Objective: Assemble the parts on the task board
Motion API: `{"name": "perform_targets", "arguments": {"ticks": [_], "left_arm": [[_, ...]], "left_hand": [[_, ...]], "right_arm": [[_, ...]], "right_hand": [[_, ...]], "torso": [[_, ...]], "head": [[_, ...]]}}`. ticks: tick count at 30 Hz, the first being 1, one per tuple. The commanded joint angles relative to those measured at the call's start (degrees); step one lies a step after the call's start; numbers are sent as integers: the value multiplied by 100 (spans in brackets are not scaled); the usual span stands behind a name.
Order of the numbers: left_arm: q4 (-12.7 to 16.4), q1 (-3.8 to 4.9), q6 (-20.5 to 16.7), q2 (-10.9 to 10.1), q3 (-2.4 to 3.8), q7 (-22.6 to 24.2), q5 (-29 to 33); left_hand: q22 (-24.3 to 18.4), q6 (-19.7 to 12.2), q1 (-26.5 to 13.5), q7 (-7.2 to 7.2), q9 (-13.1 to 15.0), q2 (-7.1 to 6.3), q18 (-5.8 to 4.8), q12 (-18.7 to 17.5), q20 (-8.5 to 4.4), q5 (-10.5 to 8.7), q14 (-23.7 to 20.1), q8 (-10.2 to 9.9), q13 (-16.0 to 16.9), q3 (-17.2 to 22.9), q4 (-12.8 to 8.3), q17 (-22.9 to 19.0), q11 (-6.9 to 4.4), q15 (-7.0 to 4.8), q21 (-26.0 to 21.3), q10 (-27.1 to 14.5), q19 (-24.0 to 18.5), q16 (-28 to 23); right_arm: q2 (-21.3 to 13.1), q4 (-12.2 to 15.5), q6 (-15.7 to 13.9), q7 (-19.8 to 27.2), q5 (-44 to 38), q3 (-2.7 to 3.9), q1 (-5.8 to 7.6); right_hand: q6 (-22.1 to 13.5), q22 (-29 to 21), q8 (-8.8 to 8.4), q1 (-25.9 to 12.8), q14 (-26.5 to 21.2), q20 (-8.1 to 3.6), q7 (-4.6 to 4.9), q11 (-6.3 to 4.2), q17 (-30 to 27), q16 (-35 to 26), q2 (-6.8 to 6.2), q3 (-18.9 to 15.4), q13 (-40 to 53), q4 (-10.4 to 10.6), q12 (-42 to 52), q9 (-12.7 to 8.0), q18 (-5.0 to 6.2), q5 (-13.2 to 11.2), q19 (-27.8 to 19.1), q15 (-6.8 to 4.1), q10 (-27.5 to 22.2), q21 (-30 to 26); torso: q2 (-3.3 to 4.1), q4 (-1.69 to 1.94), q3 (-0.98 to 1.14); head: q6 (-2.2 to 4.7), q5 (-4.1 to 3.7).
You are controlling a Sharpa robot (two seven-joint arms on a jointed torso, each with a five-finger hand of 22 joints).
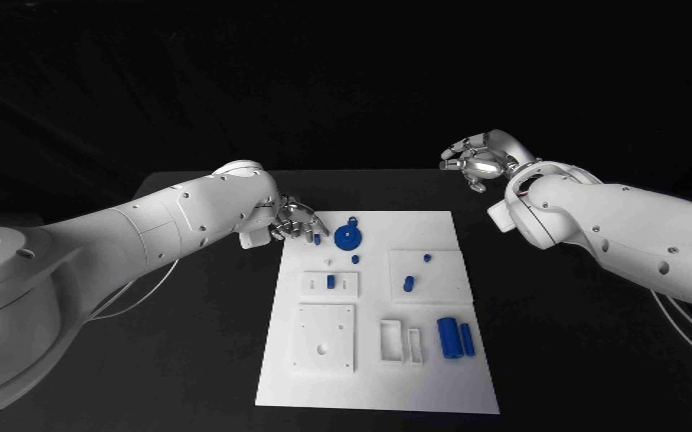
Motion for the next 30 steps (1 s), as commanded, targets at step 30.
{"name": "perform_targets", "arguments": {"ticks": [30], "left_arm": [[62, -35, -299, -34, -15, 116, 138]], "left_hand": [[4, 746, 598, -191, 59, 841, 722, 91, -195, 197, 101, 499, -84, -2, -669, 65, -146, -122, 136, 162, 26, 133]], "right_arm": [[60, -60, 151, -82, -8, 4, -1]], "right_hand": [[-51, 13, -31, -36, -39, -23, 29, 17, -15, 40, -14, -34, -14, 13, 32, -1, 962, 44, -32, 12, -50, -44]], "torso": [[4, -2, 4]], "head": [[0, 109]]}}
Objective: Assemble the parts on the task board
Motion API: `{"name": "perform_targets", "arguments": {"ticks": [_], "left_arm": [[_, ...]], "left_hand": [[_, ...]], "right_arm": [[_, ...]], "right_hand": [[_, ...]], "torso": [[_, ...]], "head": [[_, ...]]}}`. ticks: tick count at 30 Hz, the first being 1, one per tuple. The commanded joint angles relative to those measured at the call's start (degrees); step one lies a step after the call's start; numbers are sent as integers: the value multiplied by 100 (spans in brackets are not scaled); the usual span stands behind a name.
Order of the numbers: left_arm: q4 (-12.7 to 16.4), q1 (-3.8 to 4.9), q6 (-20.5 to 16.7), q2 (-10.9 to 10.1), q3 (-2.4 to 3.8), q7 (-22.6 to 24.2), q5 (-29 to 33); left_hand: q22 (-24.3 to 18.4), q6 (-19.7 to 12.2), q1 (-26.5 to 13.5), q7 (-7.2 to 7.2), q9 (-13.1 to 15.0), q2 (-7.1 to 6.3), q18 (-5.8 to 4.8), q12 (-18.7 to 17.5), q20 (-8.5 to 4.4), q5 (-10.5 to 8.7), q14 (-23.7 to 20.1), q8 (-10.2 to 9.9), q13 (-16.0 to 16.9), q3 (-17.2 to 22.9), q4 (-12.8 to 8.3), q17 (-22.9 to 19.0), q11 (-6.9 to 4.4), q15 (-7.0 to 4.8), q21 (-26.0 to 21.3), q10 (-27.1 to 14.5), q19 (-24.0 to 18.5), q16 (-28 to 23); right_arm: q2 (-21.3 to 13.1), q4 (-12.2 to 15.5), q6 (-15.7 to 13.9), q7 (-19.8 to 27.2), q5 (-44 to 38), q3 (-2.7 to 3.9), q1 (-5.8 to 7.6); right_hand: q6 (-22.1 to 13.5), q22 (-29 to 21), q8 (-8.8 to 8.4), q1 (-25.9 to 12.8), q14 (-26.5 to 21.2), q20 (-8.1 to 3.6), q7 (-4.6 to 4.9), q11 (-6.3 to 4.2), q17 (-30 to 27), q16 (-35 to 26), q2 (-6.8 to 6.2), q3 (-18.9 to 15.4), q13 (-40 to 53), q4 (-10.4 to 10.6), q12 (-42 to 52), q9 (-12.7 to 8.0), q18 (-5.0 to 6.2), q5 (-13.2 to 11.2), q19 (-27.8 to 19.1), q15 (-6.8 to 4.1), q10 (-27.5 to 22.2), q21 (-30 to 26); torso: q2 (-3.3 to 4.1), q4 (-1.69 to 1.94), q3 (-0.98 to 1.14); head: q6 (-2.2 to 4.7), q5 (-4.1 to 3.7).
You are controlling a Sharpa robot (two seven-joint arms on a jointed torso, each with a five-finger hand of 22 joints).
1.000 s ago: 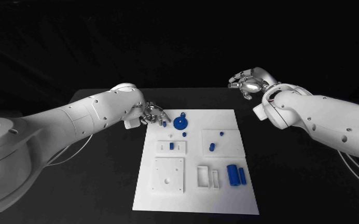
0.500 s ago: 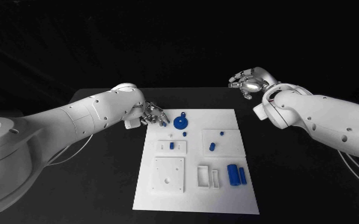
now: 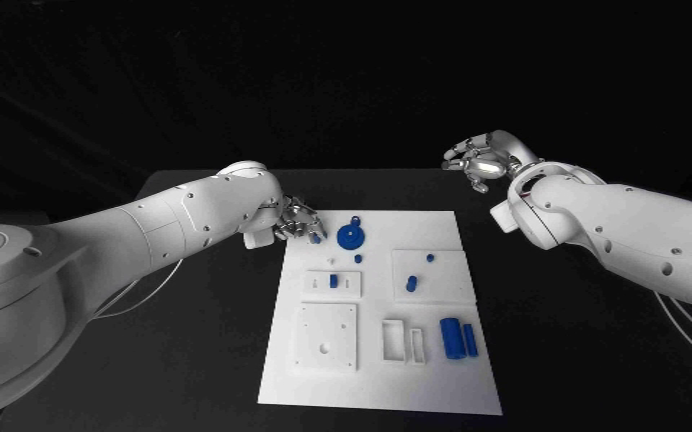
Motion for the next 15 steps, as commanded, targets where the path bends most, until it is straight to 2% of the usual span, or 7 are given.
{"name": "perform_targets", "arguments": {"ticks": [1, 5, 6, 8, 9, 15], "left_arm": [[21, -11, -203, -18, -4, 80, 165], [77, -15, -291, -75, -3, 98, 243], [114, -16, -354, -107, -2, 108, 258], [217, -22, -492, -196, 1, 111, 360], [259, -23, -535, -232, 3, 107, 392], [560, -22, -783, -499, 5, 99, 500]], "left_hand": [[4, 152, 98, -26, 130, 117, 750, 40, -208, 44, 14, 201, -13, -25, -48, 12, -56, -69, 39, 20, 15, 39], [-2, 213, 266, -86, 248, 173, 744, 48, -210, 8, 29, 483, -38, -17, -45, 23, -110, -115, 52, 57, 19, 57], [-28, 194, 434, -111, 273, 0, 747, 39, -214, -251, 38, 570, -57, 280, 102, 23, -123, -127, 31, 79, 31, 57], [-40, 171, 463, -104, 287, -137, 732, 40, -205, -277, 54, 641, -70, 514, 281, 27, -129, -129, 41, 113, 60, 67], [-44, 152, 471, -101, 290, -172, 726, 38, -204, -277, 63, 687, -80, 618, 354, 29, -135, -131, 51, 125, 72, 73], [-46, 128, 481, -107, 288, -212, 725, 37, -206, -267, 63, 733, -86, 690, 379, 29, -133, -132, 62, 128, 80, 70]], "right_arm": [[11, -11, 124, -44, -8, 4, -1], [19, -33, 137, -46, -8, 4, -2], [24, -39, 141, -46, -8, 4, -3], [25, -48, 161, -46, -8, 4, -9], [21, -46, 169, -47, -8, 4, -9], [-5, -55, 163, -48, -8, 4, -14]], "right_hand": [[-14, 10, -32, -37, -39, -24, 32, -3, -6, 19, -14, -35, -9, 13, 32, -1, 962, 22, -31, 13, -30, -23], [-19, 10, -34, -41, -43, -22, 34, -1, -8, 19, -15, -38, -11, 16, 32, -1, 962, 23, -34, 15, -35, -27], [-21, 10, -35, -43, -44, -22, 35, 0, -9, 19, -15, -39, -12, 17, 33, 0, 962, 23, -35, 16, -36, -28], [-23, 11, -35, -46, -46, -21, 36, 1, -10, 18, -14, -40, -12, 19, 33, 0, 962, 23, -35, 17, -38, -29], [-23, 11, -35, -46, -46, -21, 36, 1, -10, 18, -13, -41, -13, 19, 33, 0, 962, 24, -36, 17, -38, -29], [-27, 11, -37, -52, -49, -19, 38, 3, -13, 19, -11, -45, -14, 23, 34, 0, 962, 26, -38, 19, -42, -33]], "torso": [[-2, 0, 0], [-1, 1, 0], [0, 4, -1], [0, 3, 0], [0, 3, 0], [-1, 7, 0]], "head": [[8, 37], [4, 44], [5, 41], [4, 45], [7, 47], [-1, 36]]}}
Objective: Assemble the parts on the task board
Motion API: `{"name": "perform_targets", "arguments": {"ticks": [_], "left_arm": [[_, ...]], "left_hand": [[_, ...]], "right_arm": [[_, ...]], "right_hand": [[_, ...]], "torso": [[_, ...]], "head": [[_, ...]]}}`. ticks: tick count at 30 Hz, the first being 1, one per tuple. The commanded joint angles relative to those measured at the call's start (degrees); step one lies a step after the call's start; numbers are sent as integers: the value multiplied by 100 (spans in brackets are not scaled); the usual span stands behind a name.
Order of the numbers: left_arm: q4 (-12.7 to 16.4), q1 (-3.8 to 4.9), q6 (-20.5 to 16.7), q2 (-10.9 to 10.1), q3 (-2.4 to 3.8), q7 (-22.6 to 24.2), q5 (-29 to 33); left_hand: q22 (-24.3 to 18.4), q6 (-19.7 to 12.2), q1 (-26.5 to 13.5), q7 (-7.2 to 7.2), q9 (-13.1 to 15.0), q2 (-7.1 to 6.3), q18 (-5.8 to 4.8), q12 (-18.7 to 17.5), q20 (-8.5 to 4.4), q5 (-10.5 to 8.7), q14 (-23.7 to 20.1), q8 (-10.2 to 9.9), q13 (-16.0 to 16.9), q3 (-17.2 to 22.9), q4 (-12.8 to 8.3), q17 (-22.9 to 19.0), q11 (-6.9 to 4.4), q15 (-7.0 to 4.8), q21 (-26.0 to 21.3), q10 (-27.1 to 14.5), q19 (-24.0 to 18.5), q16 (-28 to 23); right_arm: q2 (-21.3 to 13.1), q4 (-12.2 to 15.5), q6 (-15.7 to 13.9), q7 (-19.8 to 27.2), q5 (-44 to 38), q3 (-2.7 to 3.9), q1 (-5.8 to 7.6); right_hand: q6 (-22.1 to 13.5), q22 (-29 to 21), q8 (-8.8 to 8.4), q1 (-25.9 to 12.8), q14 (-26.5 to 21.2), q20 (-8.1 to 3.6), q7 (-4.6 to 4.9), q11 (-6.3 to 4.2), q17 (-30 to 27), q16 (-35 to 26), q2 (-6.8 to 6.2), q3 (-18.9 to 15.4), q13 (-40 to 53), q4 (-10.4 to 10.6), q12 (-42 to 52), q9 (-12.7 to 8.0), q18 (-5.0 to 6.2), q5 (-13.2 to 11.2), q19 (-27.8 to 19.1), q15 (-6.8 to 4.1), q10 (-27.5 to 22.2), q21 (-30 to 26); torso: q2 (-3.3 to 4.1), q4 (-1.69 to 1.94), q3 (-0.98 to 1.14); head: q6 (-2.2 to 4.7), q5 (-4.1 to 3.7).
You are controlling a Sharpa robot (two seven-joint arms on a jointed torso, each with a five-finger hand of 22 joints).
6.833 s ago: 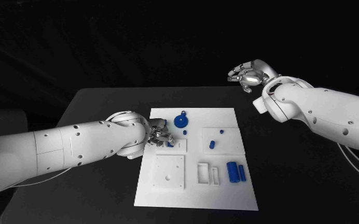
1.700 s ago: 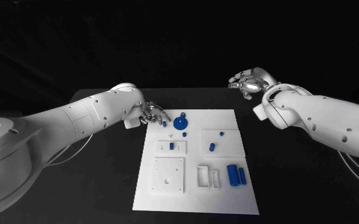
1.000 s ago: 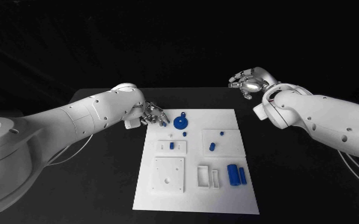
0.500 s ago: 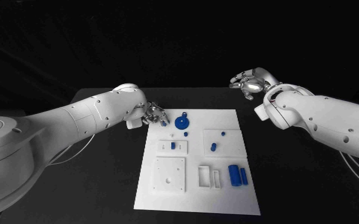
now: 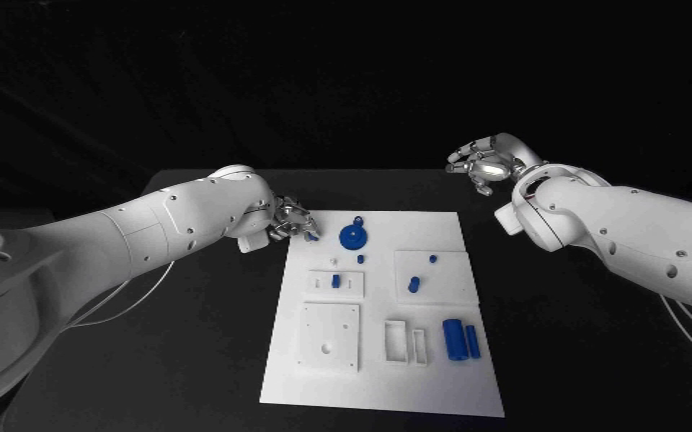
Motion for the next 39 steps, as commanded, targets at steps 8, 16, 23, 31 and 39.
{"name": "perform_targets", "arguments": {"ticks": [8, 16, 23, 31, 39], "left_arm": [[658, 9, -589, -382, 2, 25, 214], [1430, 21, -796, -785, 1, -101, 162], [2114, 19, -872, -1097, -9, -156, -266], [2560, 5, -948, -1228, -72, -271, -693], [2825, -19, -908, -1322, -237, -419, -916]], "left_hand": [[-7, 20, 21, -45, 105, -82, 726, 9, -166, 3, 31, 273, -15, 84, -10, 7, -27, -28, 51, 38, 24, 41], [-6, 34, 23, -51, 93, -92, 722, 13, -165, 7, 44, 311, -21, 113, -9, 13, -33, -24, 64, 67, 29, 55], [-3, 50, 28, -59, 75, -104, 720, 16, -166, 10, 56, 351, -31, 142, -11, 20, -40, -22, 81, 97, 35, 72], [2, 61, 40, -65, 54, -117, 718, 18, -167, 11, 65, 380, -40, 167, -22, 27, -45, -18, 99, 124, 41, 88], [12, 81, 44, -75, 14, -120, 717, 32, -170, 17, 84, 427, -46, 197, -35, 41, -55, -17, 135, 168, 57, 125]], "right_arm": [[-19, 2, 80, 7, -7, 3, -6], [-40, 12, 78, 5, -6, 3, -7], [-56, 15, 79, 3, -6, 3, -8], [-59, 18, 98, 5, -24, 3, -19], [-63, 23, 80, 13, -28, 3, -25]], "right_hand": [[-8, 7, -38, -54, -32, -26, 38, 5, -10, 20, -10, -31, -11, 8, 36, 1, 962, 29, -32, 1, -44, -35], [-10, 8, -38, -55, -33, -25, 39, 6, -12, 21, -9, -33, -12, 8, 38, 2, 962, 32, -32, 2, -47, -37], [-11, 9, -38, -53, -34, -25, 39, 6, -13, 22, -10, -34, -13, 6, 40, 3, 962, 35, -33, 2, -48, -38], [-12, 9, -39, -52, -35, -25, 39, 6, -14, 23, -9, -35, -14, 5, 41, 3, 962, 37, -33, 2, -48, -39], [-14, 10, -39, -50, -35, -25, 40, 7, -16, 25, -7, -36, -15, 4, 44, 5, 962, 42, -33, 3, -49, -40]], "torso": [[-9, 6, 5], [-5, -2, 10], [-1, -2, 6], [3, 0, -1], [2, 4, -4]], "head": [[-11, 13], [-12, 47], [-20, 59], [-50, 73], [-69, 104]]}}
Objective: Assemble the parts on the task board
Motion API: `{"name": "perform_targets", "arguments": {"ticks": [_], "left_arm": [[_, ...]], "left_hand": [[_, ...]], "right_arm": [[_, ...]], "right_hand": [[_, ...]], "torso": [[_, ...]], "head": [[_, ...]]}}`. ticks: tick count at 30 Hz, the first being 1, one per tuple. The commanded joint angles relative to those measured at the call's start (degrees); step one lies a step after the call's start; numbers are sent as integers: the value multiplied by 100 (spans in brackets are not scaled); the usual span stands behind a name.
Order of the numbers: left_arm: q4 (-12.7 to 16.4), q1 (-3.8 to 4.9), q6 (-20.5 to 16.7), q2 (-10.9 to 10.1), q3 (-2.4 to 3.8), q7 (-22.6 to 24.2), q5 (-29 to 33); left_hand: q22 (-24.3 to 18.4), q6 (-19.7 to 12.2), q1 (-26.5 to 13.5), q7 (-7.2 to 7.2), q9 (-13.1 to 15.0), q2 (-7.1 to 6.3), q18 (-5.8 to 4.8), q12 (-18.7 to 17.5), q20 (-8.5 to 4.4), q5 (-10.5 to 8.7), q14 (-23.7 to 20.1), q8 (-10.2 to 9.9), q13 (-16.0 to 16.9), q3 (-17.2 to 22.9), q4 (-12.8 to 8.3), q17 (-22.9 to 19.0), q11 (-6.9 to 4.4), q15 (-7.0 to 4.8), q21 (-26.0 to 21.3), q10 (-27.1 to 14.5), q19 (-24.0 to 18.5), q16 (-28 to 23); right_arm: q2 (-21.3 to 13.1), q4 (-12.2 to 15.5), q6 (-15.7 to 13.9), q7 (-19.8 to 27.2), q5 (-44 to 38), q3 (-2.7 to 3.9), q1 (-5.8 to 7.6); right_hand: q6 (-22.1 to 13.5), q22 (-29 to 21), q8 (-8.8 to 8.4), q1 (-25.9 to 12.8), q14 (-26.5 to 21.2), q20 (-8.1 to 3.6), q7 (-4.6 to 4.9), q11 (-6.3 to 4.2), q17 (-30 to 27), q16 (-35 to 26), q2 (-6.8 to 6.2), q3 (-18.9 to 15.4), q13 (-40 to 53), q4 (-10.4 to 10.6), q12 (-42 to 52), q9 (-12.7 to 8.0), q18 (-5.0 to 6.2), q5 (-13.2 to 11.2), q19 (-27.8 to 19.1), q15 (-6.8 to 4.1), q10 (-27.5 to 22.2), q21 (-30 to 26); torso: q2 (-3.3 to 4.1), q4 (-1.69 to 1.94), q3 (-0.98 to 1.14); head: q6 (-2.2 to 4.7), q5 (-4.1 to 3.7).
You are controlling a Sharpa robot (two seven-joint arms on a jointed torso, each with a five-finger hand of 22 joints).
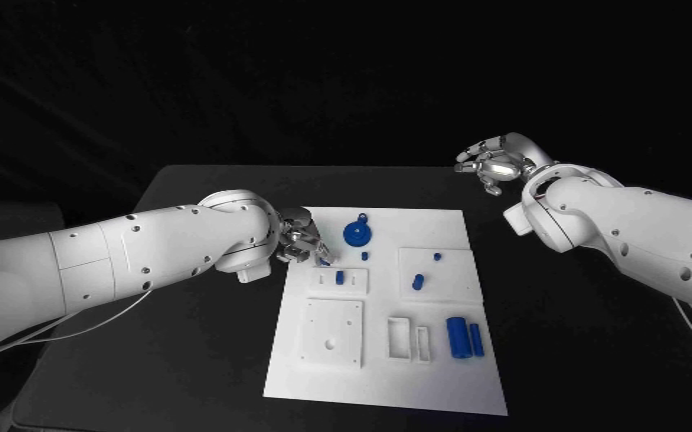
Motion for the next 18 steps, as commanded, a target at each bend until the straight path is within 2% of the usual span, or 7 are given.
{"name": "perform_targets", "arguments": {"ticks": [1, 7, 12, 18], "left_arm": [[84, -15, -34, -42, -44, -142, -333], [125, -50, -12, -89, -88, -172, -355], [171, -76, -52, -96, -146, -178, -401], [191, -117, -39, -97, -154, -170, -414]], "left_hand": [[11, 96, 68, -61, 11, 8, 719, 33, -160, 28, 24, 287, -8, 48, 3, 7, -12, -2, 27, 50, 5, 39], [15, 104, 67, -66, -6, 7, 720, 43, -163, 30, 31, 307, -6, 56, -1, 14, -17, -3, 43, 66, 12, 56], [20, 111, 62, -71, -22, 8, 721, 53, -165, 33, 36, 324, -4, 63, -5, 20, -21, -4, 58, 80, 18, 71], [21, 112, 61, -71, -24, 9, 721, 54, -165, 33, 36, 327, -4, 63, -5, 21, -22, -4, 60, 81, 19, 74]], "right_arm": [[-1, 12, 31, 40, -26, 4, -4], [7, 15, 13, 49, -26, 4, -9], [8, 15, 17, 48, -26, 4, -19], [0, 10, 23, 47, -26, 4, -31]], "right_hand": [[-12, 7, -39, -49, -36, -26, 35, 7, -6, 25, -7, -36, -6, 4, 23, 5, 962, 20, -31, 3, -50, -19], [-12, 7, -38, -46, -36, -27, 35, 7, -7, 27, -5, -35, -7, 2, 24, 6, 962, 23, -31, 3, -50, -19], [-12, 8, -38, -44, -36, -27, 35, 7, -7, 28, -5, -35, -7, 1, 26, 6, 962, 27, -30, 3, -50, -20], [-12, 8, -38, -43, -36, -27, 35, 7, -8, 28, -5, -35, -8, 1, 26, 7, 962, 28, -30, 3, -50, -20]], "torso": [[0, 1, 3], [-1, 1, -6], [-1, -3, -3], [3, -7, -4]], "head": [[-13, 16], [-26, 23], [-35, 32], [-50, 34]]}}
